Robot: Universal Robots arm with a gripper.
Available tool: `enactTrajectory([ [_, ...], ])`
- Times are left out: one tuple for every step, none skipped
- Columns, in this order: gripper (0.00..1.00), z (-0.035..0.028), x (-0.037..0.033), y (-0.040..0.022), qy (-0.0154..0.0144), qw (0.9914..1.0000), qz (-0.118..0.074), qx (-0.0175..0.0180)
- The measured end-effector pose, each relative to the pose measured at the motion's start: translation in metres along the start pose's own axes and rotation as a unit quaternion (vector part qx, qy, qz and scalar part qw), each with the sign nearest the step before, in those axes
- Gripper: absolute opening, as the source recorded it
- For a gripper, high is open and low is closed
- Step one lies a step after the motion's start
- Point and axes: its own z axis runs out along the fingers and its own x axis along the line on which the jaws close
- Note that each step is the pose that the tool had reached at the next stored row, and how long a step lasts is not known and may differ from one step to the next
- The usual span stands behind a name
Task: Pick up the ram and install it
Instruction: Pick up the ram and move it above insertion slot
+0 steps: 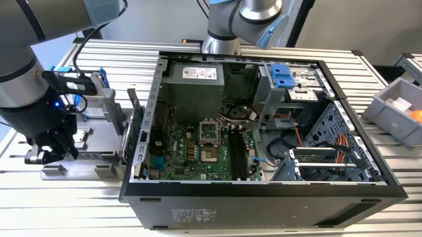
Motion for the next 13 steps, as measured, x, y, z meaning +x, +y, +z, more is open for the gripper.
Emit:
enactTrajectory([
  [0.00,-0.0006,0.0000,0.0000,0.0001,1.00000,0.000,0.0000],
  [0.00,-0.0011,0.0000,0.0001,0.0000,1.00000,0.000,0.0000],
  [0.00,-0.0017,0.0000,0.0001,0.0000,1.00000,0.000,0.0000],
  [0.00,-0.0024,0.0000,0.0001,0.0001,1.00000,0.000,0.0000],
  [0.00,-0.0031,0.0000,0.0001,0.0000,1.00000,0.000,0.0000],
  [0.00,-0.0039,0.0000,0.0001,0.0000,1.00000,0.000,0.0000],
  [0.00,-0.0048,0.0000,0.0001,0.0000,1.00000,0.000,0.0000],
  [0.00,-0.0058,0.0000,0.0001,0.0001,1.00000,0.000,0.0000],
  [0.00,-0.0067,0.0000,0.0002,0.0000,1.00000,0.000,0.0000],
  [0.00,-0.0078,0.0000,0.0002,0.0000,1.00000,0.000,0.0000],
  [0.00,-0.0088,-0.0001,0.0002,0.0001,1.00000,0.000,0.0000],
  [0.00,-0.0097,-0.0001,0.0002,0.0000,1.00000,0.000,0.0000],
  [0.00,-0.0107,-0.0001,0.0002,0.0000,1.00000,0.000,0.0000],
])
